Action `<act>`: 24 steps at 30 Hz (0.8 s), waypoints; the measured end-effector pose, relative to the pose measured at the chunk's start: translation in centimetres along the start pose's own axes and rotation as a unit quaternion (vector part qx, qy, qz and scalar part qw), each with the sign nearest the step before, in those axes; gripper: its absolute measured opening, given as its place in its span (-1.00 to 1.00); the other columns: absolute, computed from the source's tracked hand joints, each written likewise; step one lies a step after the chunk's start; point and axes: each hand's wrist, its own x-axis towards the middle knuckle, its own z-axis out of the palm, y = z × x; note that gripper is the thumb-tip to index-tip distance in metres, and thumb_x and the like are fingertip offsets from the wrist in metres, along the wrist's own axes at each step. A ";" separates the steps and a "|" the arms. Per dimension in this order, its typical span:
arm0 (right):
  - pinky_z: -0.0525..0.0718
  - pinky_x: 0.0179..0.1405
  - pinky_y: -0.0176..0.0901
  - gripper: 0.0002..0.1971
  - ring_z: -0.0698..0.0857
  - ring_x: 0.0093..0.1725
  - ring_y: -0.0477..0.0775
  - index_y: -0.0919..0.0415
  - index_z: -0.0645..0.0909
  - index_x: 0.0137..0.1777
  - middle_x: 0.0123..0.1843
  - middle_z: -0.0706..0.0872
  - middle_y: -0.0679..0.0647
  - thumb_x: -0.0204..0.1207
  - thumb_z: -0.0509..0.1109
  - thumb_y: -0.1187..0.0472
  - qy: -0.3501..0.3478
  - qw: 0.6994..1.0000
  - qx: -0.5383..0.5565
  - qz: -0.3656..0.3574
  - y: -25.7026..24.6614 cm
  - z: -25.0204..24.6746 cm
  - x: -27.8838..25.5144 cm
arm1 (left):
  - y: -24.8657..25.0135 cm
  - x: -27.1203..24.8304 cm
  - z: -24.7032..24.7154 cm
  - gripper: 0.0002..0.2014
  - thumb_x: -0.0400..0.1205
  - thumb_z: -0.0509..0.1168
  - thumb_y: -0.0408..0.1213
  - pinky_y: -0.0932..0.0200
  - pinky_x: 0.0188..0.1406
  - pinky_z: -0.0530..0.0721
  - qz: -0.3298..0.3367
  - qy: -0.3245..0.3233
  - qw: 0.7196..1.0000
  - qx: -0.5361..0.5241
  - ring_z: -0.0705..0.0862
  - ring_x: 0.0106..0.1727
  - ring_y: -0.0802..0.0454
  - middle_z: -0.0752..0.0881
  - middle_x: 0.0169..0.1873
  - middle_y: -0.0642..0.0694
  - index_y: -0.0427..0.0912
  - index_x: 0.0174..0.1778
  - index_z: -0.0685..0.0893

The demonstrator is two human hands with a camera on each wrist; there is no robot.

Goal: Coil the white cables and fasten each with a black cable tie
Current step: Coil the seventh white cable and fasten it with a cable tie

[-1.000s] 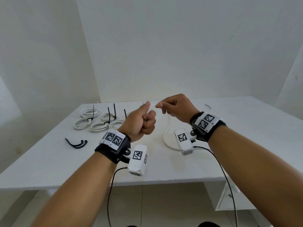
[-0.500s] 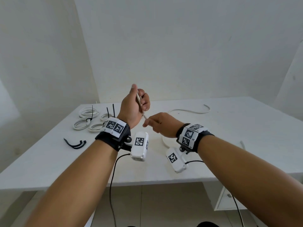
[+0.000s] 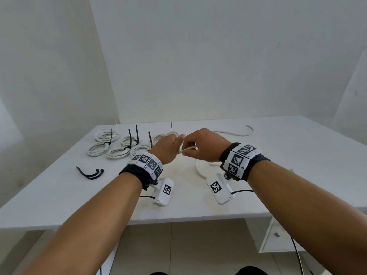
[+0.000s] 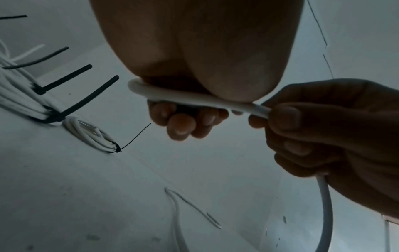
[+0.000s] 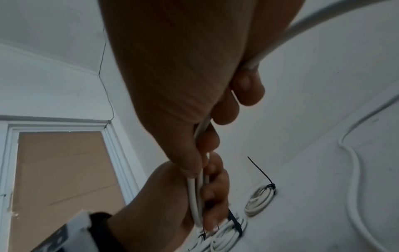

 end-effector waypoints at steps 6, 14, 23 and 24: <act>0.60 -0.40 -0.27 -0.69 0.61 -0.41 -0.15 0.02 0.68 -0.33 -0.41 0.69 -0.14 0.25 0.68 -0.15 0.055 0.995 0.074 0.036 1.4 -1.7 0.5 | 0.7 -1.0 -0.2 -0.44 0.78 -0.17 0.18 0.24 -0.61 0.26 -0.069 -0.155 0.968 -0.186 0.25 -0.59 0.06 0.36 -0.56 -0.05 -0.16 -0.35 0.35; 0.51 -0.38 -0.31 -0.83 0.55 -0.43 -0.13 0.13 0.78 -0.24 -0.39 0.75 0.03 0.42 0.63 0.05 0.123 0.963 0.238 0.019 3.0 -2.8 0.9 | 1.3 -2.5 -1.5 -0.58 0.63 0.22 0.01 0.25 -0.62 -0.01 0.004 -0.208 0.898 -0.387 0.05 -0.61 0.15 0.13 -0.60 0.03 -0.02 -0.45 0.20; 0.26 -0.54 -0.25 -0.74 0.29 -0.51 -0.03 0.09 0.82 -0.02 -0.42 0.47 0.02 0.71 0.33 0.02 0.071 0.883 0.452 0.107 2.4 1.4 0.5 | 4.8 -3.3 -3.6 -0.49 0.58 0.19 0.29 0.31 -0.71 0.21 0.098 -0.193 0.710 -0.670 0.08 -0.70 0.12 0.15 -0.68 0.06 -0.04 -0.48 0.36; 0.26 -0.54 -0.25 -0.73 0.28 -0.50 -0.03 0.08 0.81 0.00 -0.41 0.47 0.03 0.72 0.30 0.01 0.052 0.885 0.449 0.110 2.2 1.8 0.5 | 5.3 -3.3 -3.9 -0.45 0.62 0.07 0.31 0.30 -0.71 0.26 0.088 -0.159 0.706 -0.684 0.08 -0.70 0.12 0.14 -0.68 0.05 -0.05 -0.50 0.36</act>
